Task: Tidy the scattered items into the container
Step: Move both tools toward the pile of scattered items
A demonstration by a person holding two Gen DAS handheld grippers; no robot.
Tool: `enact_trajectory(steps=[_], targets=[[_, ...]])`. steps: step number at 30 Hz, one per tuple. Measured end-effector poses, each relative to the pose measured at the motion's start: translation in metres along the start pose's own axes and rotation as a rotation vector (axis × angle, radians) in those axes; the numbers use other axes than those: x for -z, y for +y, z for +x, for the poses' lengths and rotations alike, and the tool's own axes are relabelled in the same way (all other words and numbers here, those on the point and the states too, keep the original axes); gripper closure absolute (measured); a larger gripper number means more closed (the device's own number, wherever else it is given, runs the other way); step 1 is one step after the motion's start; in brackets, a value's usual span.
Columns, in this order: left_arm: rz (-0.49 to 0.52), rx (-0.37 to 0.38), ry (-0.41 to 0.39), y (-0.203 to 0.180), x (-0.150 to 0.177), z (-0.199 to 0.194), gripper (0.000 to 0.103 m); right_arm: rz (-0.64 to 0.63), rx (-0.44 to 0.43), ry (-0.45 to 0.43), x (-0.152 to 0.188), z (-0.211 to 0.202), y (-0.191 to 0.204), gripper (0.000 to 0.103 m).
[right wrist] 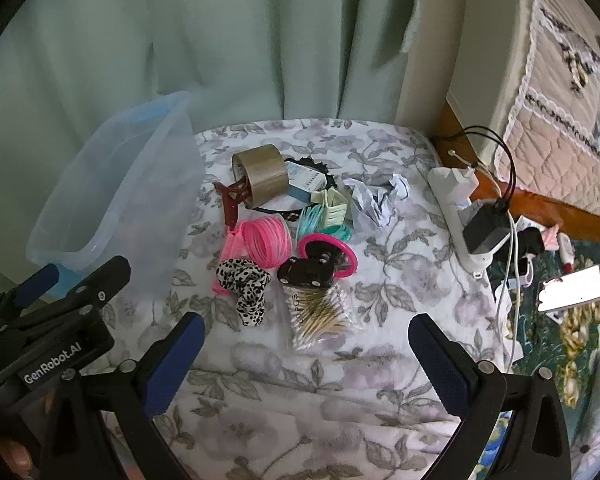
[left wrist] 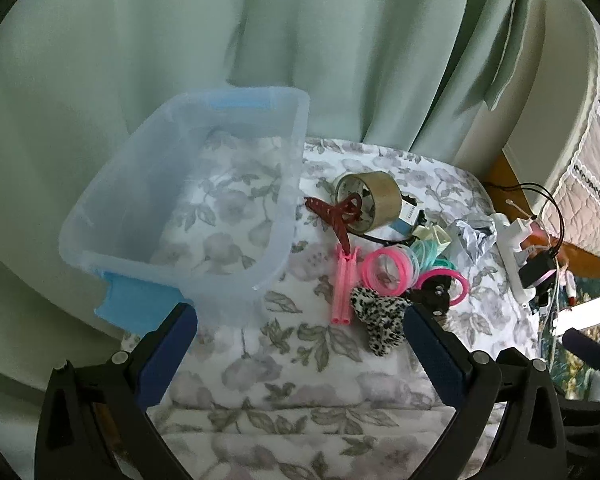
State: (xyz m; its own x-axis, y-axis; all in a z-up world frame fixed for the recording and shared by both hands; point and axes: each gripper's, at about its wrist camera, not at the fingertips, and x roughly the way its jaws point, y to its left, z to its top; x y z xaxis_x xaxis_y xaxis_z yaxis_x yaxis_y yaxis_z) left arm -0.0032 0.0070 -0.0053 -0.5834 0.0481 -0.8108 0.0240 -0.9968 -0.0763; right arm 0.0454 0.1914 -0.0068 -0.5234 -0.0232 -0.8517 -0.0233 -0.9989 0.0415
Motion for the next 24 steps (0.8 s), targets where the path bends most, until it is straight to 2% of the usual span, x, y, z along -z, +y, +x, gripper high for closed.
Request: enact_trajectory(steps=[4,8,24], targets=[[-0.034,0.0,0.028,-0.005,0.003,0.0,0.001,-0.006,-0.032,-0.022,0.003,-0.005,-0.006,0.0],[-0.018,-0.034,0.016,-0.014,0.007,-0.005,0.001,-0.003,-0.065,-0.025,0.006,-0.005,-0.012,0.0],[0.05,-0.069,-0.039,-0.035,0.007,-0.017,0.0,0.032,-0.144,-0.048,0.016,-0.009,-0.034,0.0]])
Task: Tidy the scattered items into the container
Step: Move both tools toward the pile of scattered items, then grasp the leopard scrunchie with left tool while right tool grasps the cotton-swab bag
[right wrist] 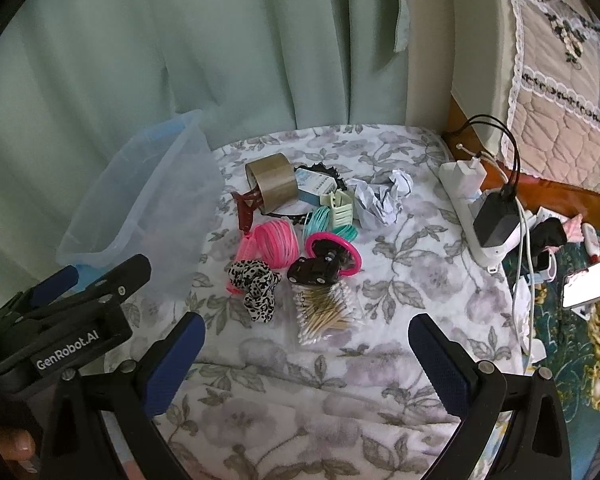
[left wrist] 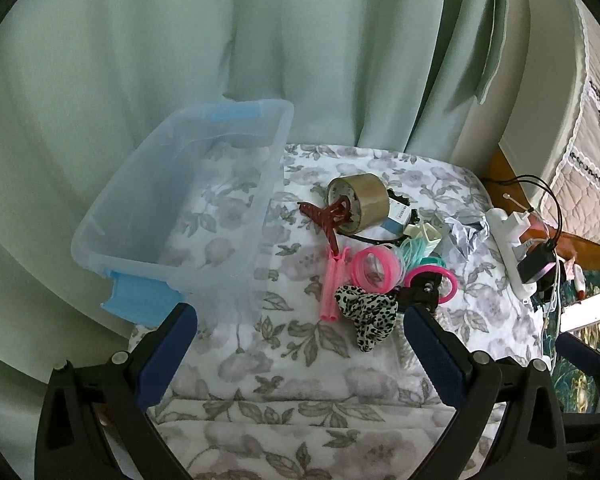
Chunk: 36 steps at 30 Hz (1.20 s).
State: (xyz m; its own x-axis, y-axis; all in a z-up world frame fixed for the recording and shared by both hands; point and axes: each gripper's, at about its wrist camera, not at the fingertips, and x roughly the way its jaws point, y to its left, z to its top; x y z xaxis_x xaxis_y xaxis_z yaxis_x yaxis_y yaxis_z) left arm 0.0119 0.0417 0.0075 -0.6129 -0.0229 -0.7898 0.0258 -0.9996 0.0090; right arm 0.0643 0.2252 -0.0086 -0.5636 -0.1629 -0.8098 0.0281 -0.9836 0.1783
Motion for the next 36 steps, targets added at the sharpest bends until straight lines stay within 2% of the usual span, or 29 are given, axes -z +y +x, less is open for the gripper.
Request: enact_trajectory(steps=[9,15,17,19,22,28,32,36], targets=[[0.008,0.012,0.011,-0.005,0.005,0.003,0.0,0.005,-0.004,0.001,0.003,0.001,-0.006,0.0],[0.021,0.073,0.034,-0.013,0.009,0.01,0.0,0.014,-0.041,0.011,0.008,0.005,-0.015,0.0],[0.031,0.102,0.047,-0.017,0.011,0.013,0.0,0.011,-0.078,0.013,0.009,0.006,-0.019,0.0],[0.061,0.114,0.059,-0.025,0.012,0.017,0.0,0.023,-0.114,0.029,0.012,0.01,-0.025,0.0],[0.107,0.137,0.078,-0.037,0.014,0.025,0.0,0.042,-0.124,0.028,0.016,0.015,-0.035,0.0],[0.138,0.154,0.122,-0.049,0.018,0.05,0.0,0.085,-0.117,0.047,0.02,0.034,-0.055,0.0],[0.17,0.162,0.16,-0.058,0.023,0.073,0.001,0.118,-0.131,0.097,0.022,0.049,-0.067,0.0],[0.182,0.156,0.195,-0.063,0.027,0.095,0.007,0.122,-0.094,0.153,0.023,0.068,-0.072,0.0]])
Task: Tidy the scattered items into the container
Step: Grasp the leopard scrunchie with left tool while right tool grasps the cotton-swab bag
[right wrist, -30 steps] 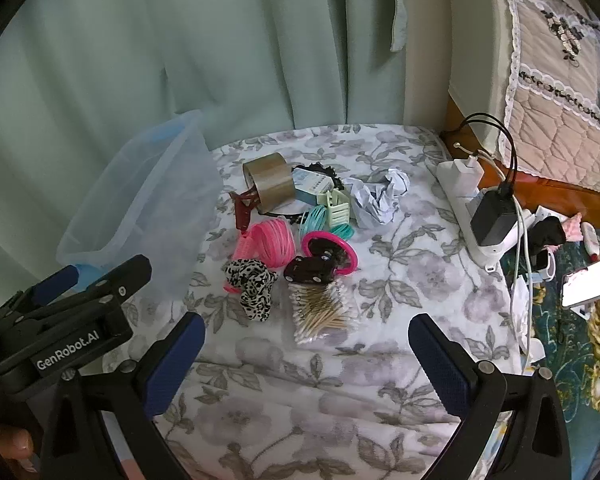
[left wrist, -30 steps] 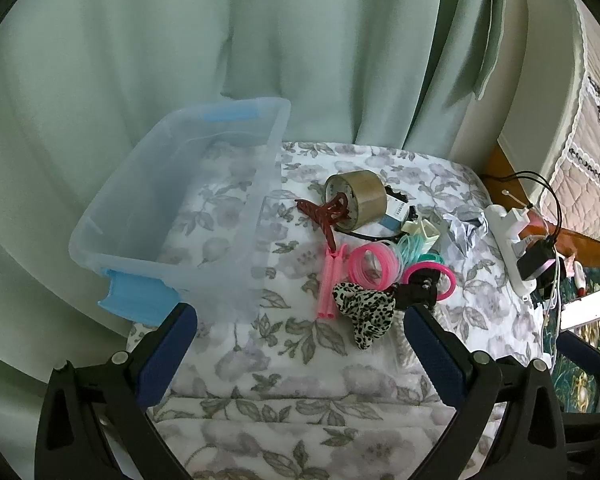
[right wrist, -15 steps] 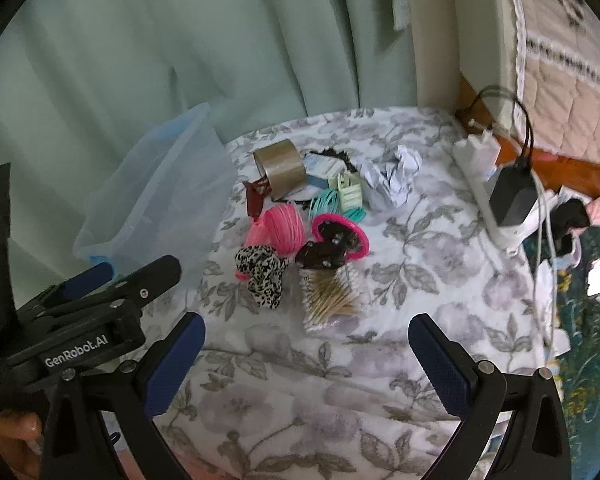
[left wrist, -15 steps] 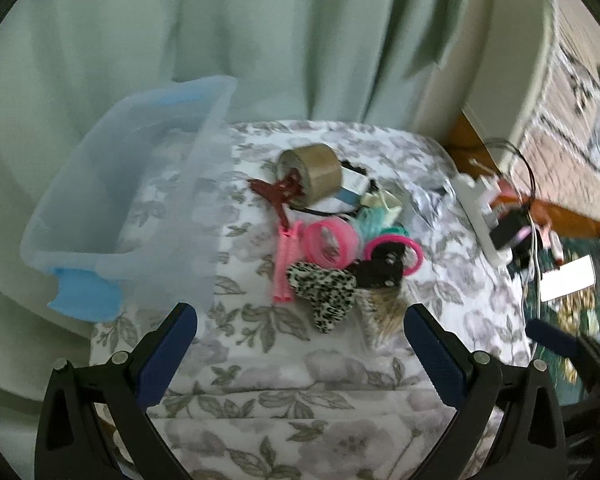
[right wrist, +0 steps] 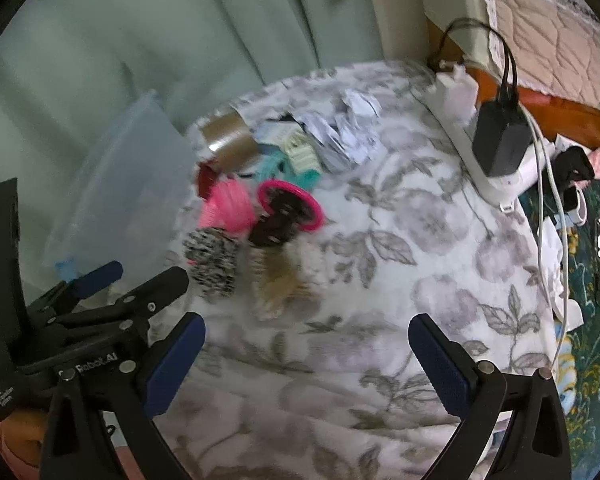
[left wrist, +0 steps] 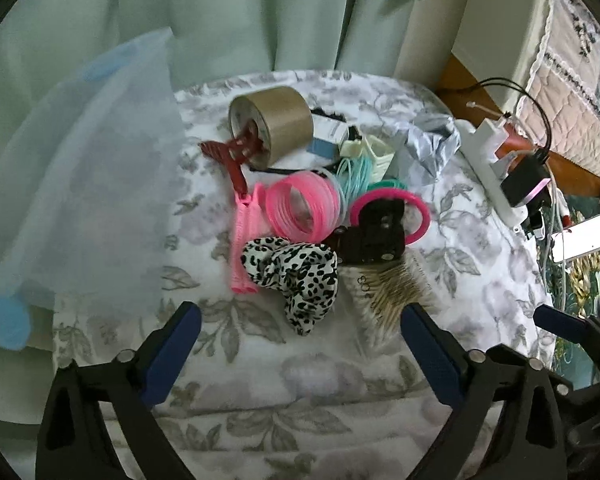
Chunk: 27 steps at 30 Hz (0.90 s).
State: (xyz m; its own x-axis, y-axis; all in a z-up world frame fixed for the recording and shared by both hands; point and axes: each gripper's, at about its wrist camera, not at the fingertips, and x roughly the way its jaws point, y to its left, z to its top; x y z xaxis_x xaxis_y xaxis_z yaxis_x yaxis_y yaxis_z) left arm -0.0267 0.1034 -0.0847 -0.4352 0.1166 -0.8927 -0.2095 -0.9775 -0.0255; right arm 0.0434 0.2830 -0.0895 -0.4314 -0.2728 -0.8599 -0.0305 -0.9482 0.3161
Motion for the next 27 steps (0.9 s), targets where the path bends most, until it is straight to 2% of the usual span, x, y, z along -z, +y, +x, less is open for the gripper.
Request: enact_trajectory(steps=[7,17,23,27], targets=[[-0.03,0.008,0.066,0.008,-0.002,0.037,0.015,0.01,-0.012,0.052,-0.007,0.032,-0.006,0.001],[-0.078,0.05,0.125,0.018,-0.003,0.067,0.053,0.029,-0.041,0.107,-0.022,0.071,-0.007,0.018],[-0.092,0.075,0.135,0.022,0.0,0.071,0.068,0.019,-0.053,0.132,-0.029,0.092,-0.001,0.023],[-0.113,0.098,0.142,0.026,0.001,0.073,0.07,0.01,-0.041,0.119,-0.032,0.095,0.002,0.023]])
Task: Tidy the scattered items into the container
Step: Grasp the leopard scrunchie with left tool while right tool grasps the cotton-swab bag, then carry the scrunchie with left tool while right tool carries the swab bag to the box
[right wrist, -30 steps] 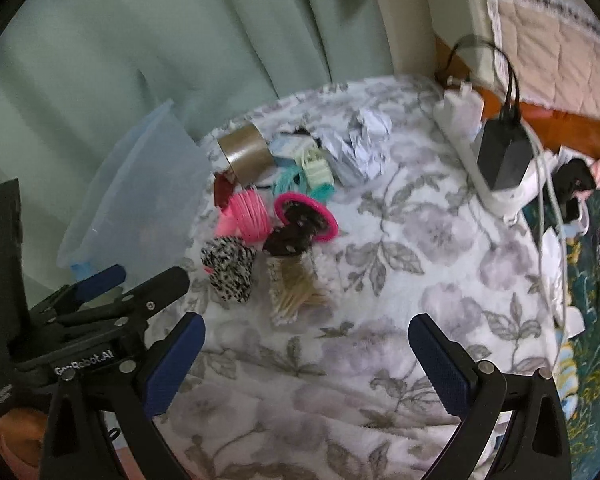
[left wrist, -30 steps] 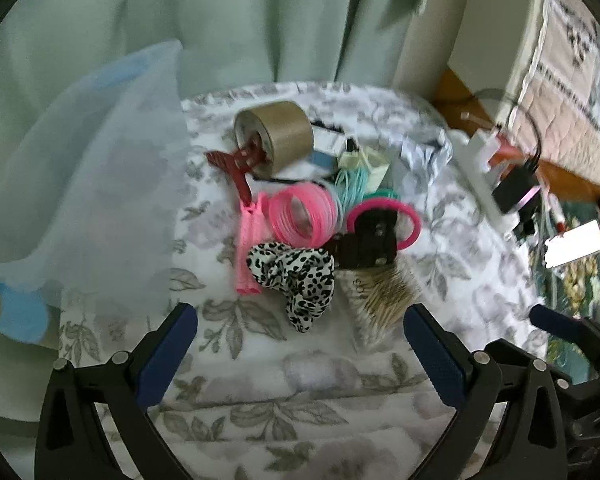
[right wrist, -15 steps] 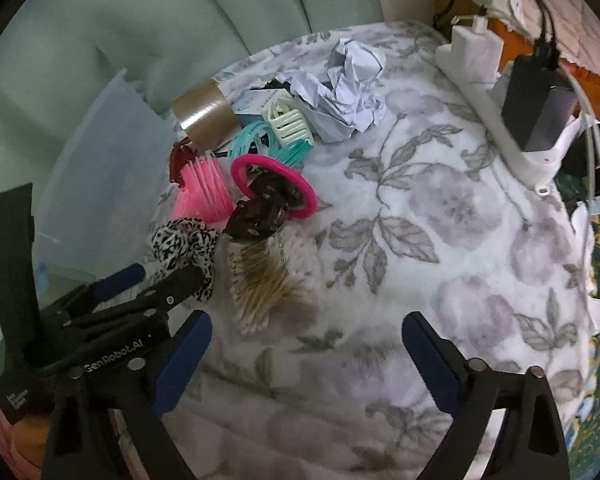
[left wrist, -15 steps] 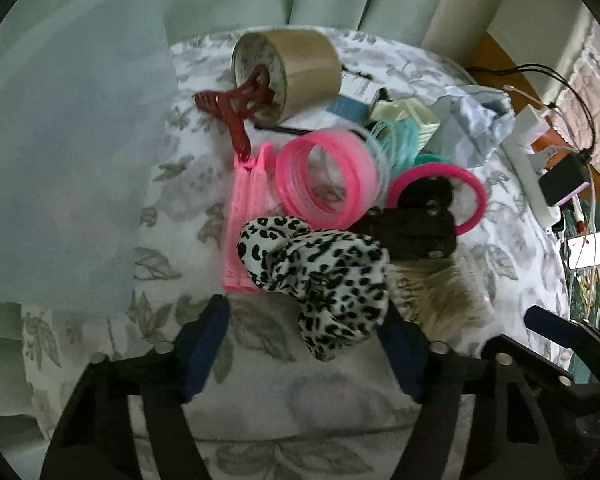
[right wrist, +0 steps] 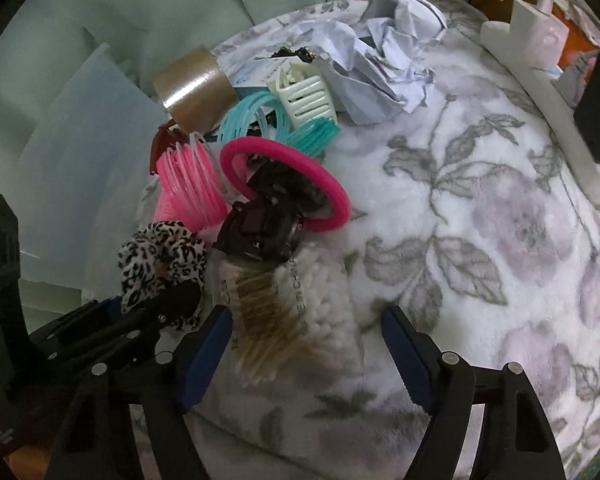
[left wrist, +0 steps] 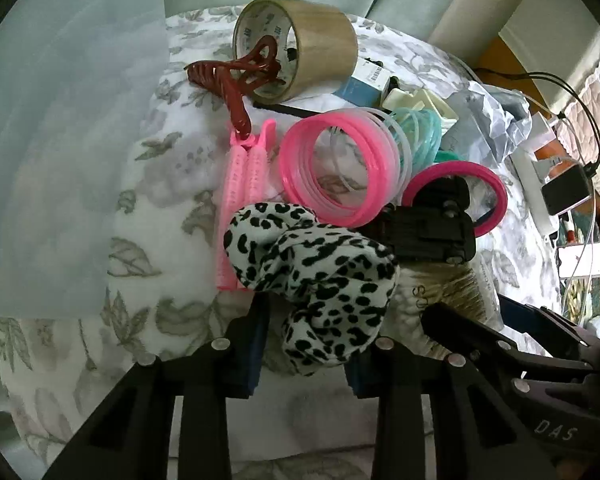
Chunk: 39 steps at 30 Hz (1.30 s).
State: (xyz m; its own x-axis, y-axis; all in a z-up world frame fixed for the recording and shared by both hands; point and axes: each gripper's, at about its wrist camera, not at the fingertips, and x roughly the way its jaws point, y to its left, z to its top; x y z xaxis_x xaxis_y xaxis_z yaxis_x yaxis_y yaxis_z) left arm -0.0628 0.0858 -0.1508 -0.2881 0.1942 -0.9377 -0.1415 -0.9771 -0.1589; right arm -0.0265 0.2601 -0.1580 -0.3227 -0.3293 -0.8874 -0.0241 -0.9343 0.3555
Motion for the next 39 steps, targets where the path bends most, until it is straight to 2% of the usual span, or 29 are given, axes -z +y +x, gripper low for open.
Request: enact_trajectory(steps=[5,15,29,34,36,39], targets=[[-0.002,-0.003,0.007,0.002,0.003,0.001,0.071,-0.016,0.009,-0.02,-0.001,0.0,0.006,0.032],[-0.005,0.003,0.005,0.0,0.009,-0.004,0.071,-0.033,-0.002,0.015,-0.005,-0.005,0.005,0.031],[-0.013,0.009,0.003,-0.002,0.019,-0.011,0.071,0.0,0.009,-0.058,-0.001,-0.021,0.002,0.033],[-0.006,0.001,-0.004,-0.005,0.023,-0.017,0.071,-0.019,0.013,-0.043,-0.003,-0.026,0.006,0.048],[0.002,0.002,-0.016,-0.007,0.026,-0.021,0.08,-0.009,-0.007,-0.038,-0.002,-0.029,0.006,0.054],[0.024,-0.009,-0.033,-0.013,0.03,-0.027,0.084,0.002,-0.032,-0.029,-0.001,-0.036,0.007,0.059]])
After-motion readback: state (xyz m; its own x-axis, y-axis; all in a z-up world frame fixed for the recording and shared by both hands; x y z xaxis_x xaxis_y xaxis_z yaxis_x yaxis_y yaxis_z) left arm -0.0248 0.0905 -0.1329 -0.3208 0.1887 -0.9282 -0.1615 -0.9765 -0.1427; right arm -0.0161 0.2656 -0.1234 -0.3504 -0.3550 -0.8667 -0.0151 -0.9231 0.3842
